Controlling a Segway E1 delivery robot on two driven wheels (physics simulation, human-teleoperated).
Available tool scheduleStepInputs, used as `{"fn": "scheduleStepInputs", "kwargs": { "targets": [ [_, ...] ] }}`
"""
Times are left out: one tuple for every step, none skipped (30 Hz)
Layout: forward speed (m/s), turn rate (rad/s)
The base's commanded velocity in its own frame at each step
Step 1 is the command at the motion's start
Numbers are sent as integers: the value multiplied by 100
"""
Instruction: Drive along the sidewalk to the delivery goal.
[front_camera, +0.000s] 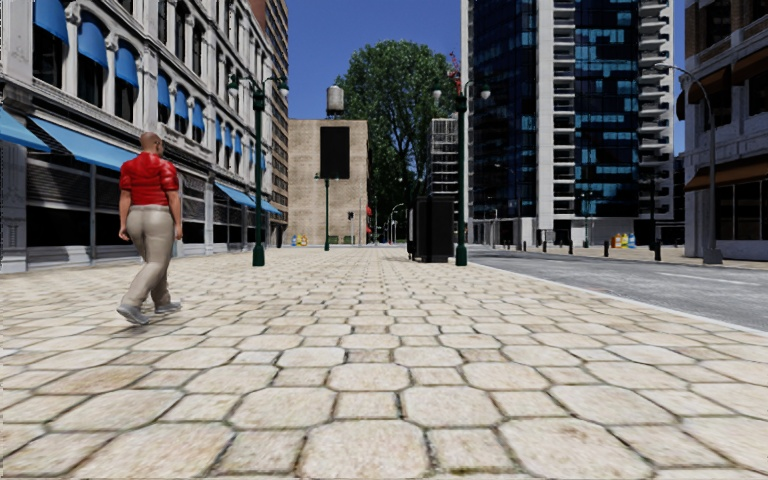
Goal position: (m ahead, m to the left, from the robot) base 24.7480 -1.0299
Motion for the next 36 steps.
{"fn": "scheduleStepInputs", "kwargs": {
  "targets": [
    [200,0],
    [200,0],
    [200,0],
    [200,0],
    [200,0],
    [200,0],
    [200,0],
    [200,0],
    [200,0],
    [200,0],
    [200,0],
    [200,0],
    [200,0],
    [200,0],
    [200,0],
    [200,0],
    [200,0],
    [200,0],
    [200,0],
    [200,0],
    [200,0],
    [200,0],
    [200,0],
    [200,0],
    [200,0],
    [200,0],
    [200,-5],
    [200,-7],
    [200,-7],
    [200,-7],
    [200,-7],
    [200,-7],
    [200,-7],
    [200,-6],
    [200,-3],
    [200,0]
  ]
}}
